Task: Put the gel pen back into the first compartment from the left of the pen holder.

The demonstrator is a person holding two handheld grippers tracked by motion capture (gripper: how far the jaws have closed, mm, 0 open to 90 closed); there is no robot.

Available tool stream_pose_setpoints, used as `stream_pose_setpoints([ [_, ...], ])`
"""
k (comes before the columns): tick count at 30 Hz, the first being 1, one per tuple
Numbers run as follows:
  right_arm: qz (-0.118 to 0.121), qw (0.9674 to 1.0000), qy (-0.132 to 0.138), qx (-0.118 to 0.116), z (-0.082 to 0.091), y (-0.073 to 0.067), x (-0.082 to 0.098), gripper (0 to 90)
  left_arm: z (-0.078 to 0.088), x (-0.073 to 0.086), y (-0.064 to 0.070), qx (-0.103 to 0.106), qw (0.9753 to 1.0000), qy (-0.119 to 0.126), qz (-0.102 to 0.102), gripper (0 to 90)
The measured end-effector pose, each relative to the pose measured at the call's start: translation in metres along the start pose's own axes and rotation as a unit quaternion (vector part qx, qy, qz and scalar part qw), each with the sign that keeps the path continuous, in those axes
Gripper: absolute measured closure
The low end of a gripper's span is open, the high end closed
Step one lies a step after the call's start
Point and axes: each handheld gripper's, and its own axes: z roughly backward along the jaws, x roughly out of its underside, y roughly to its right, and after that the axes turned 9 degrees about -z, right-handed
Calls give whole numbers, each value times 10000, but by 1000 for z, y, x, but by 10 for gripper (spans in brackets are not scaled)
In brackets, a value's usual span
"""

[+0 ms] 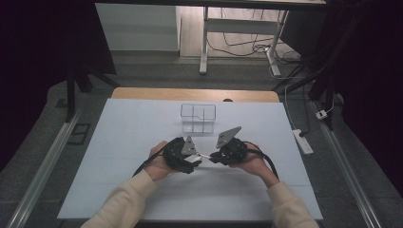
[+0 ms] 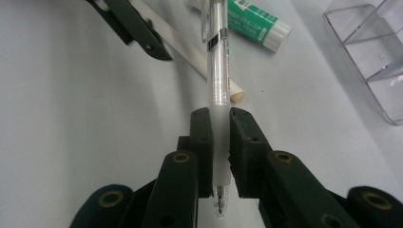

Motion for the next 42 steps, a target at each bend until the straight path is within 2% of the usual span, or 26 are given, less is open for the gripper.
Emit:
stream_pose_setpoints([
  [5, -47, 9999, 47, -124, 1, 0, 0, 796, -2, 0, 3, -177, 9995, -124, -224, 505],
  [9, -80, 9998, 75, -194, 3, 1, 0, 796, -1, 0, 5, -259, 9989, -155, -346, 560],
  [11, -91, 9996, 112, -237, 3, 2, 0, 795, -1, 0, 8, -338, 9978, -221, -529, 584],
  [13, -78, 9994, 150, -290, 5, 2, 1, 795, -3, 0, 9, -390, 9959, -398, -708, 628],
  [17, -63, 9993, 173, -322, 6, 1, 0, 794, -3, 1, 10, -303, 9951, -438, -834, 677],
  [21, -104, 9988, 321, -363, 10, 3, 1, 776, -1, 2, 10, -209, 9947, -395, -929, 718],
  [24, -170, 9984, 475, -266, 13, 6, 2, 735, -2, 1, 13, -87, 9943, -354, -1006, 766],
  [28, -359, 9969, 672, -214, 14, 9, 4, 697, 0, 0, 14, -88, 9946, -322, -987, 791],
  [33, -487, 9940, 967, -136, 17, 9, 3, 639, 4, 1, 10, -101, 9967, -163, -795, 795],
  [36, -545, 9922, 1125, 16, 20, 9, 2, 590, 8, 2, 8, -136, 9973, -89, -715, 795],
  [42, -707, 9846, 1580, 250, 27, 11, 4, 516, 10, 6, 5, -232, 9981, -35, -578, 795],
])
